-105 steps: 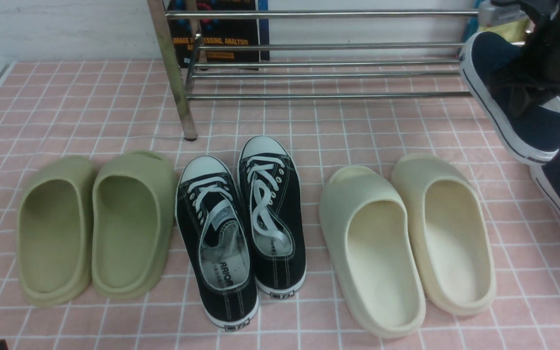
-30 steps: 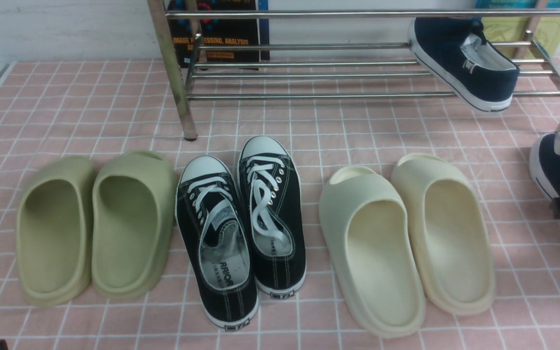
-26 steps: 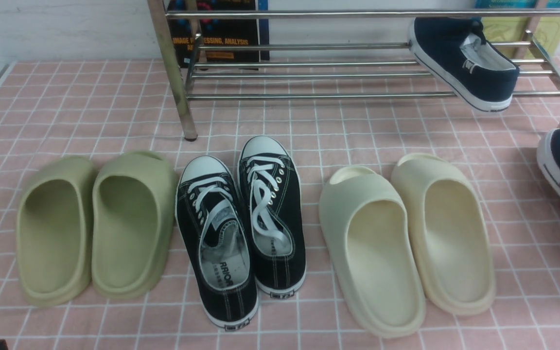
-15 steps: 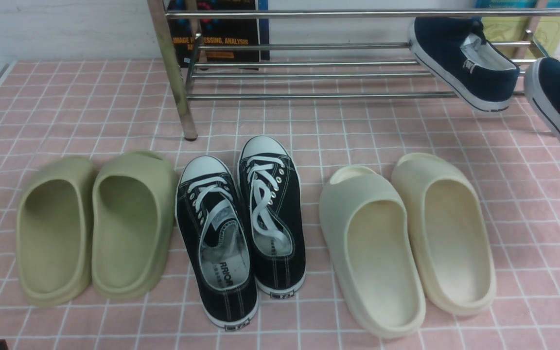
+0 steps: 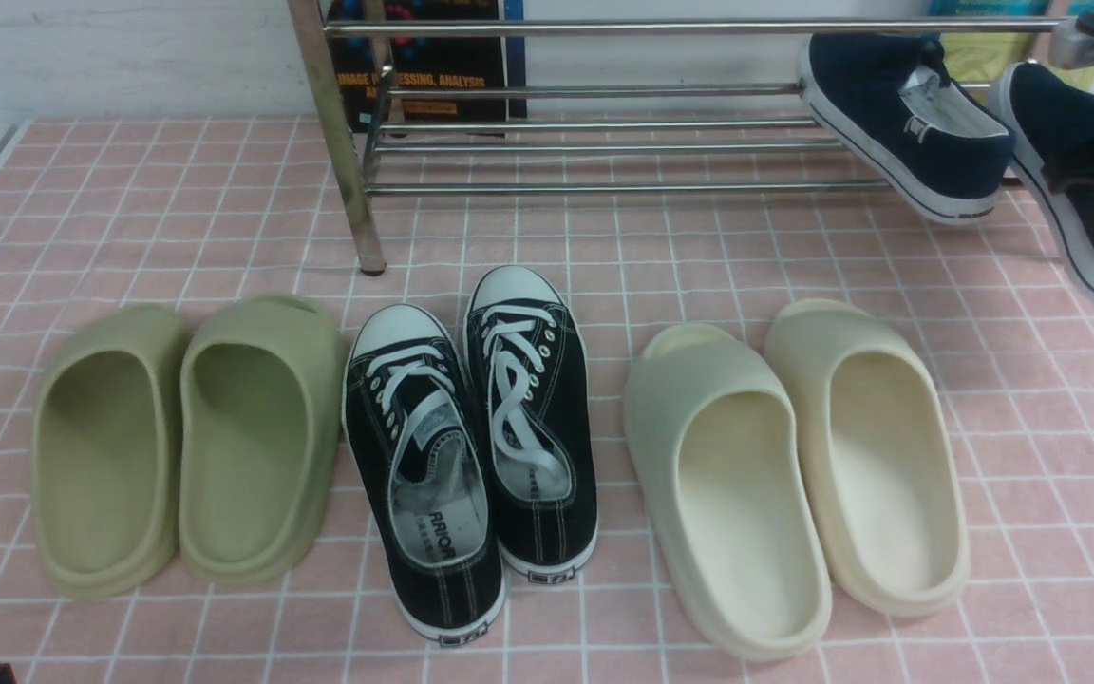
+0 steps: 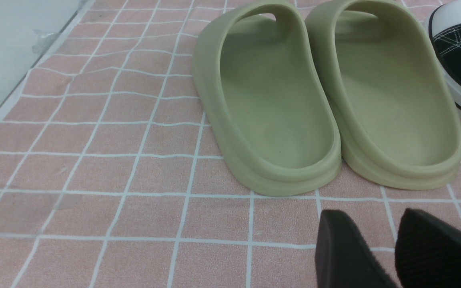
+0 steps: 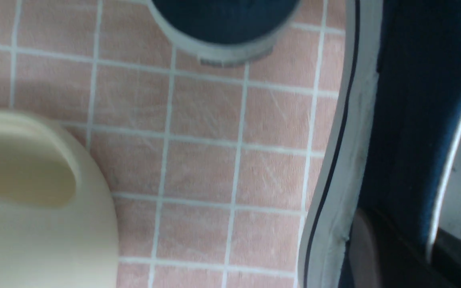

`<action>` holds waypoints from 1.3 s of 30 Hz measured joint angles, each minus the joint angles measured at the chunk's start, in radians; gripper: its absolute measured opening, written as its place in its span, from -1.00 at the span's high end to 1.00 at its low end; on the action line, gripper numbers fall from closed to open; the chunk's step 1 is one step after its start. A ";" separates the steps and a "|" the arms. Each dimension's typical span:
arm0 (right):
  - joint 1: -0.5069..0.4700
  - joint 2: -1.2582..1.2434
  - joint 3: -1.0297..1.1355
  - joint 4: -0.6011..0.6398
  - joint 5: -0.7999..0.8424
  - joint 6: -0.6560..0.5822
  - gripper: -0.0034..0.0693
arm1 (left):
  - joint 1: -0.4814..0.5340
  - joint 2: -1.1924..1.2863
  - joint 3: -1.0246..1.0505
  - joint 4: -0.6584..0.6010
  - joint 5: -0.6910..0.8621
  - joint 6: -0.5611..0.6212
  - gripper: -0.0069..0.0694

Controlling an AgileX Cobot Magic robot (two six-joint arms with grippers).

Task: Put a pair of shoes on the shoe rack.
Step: Use the right arm to put a shoe into the shoe rack

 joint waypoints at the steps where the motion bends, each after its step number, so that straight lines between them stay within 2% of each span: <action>1: 0.000 0.016 -0.037 0.008 0.000 -0.008 0.87 | 0.000 0.000 0.000 0.000 0.000 0.000 0.19; 8: 0.002 0.136 -0.267 0.082 0.038 -0.082 0.87 | 0.000 0.000 0.000 0.000 0.000 0.000 0.19; 15: 0.049 0.209 -0.394 0.028 0.134 -0.159 0.87 | 0.000 0.000 0.000 0.000 0.000 0.000 0.19; 19: 0.065 0.215 -0.403 -0.037 0.136 -0.146 0.87 | 0.000 0.000 0.000 0.000 0.000 0.000 0.19; 27: 0.070 0.226 -0.403 -0.152 0.134 -0.037 0.87 | 0.000 0.000 0.000 0.000 0.000 0.000 0.19; 33: 0.070 0.232 -0.403 -0.152 0.108 -0.025 0.87 | 0.000 0.000 0.000 0.000 0.000 0.000 0.19; 39: 0.070 0.240 -0.403 -0.100 0.036 -0.024 0.87 | 0.000 0.000 0.000 0.000 0.000 0.000 0.19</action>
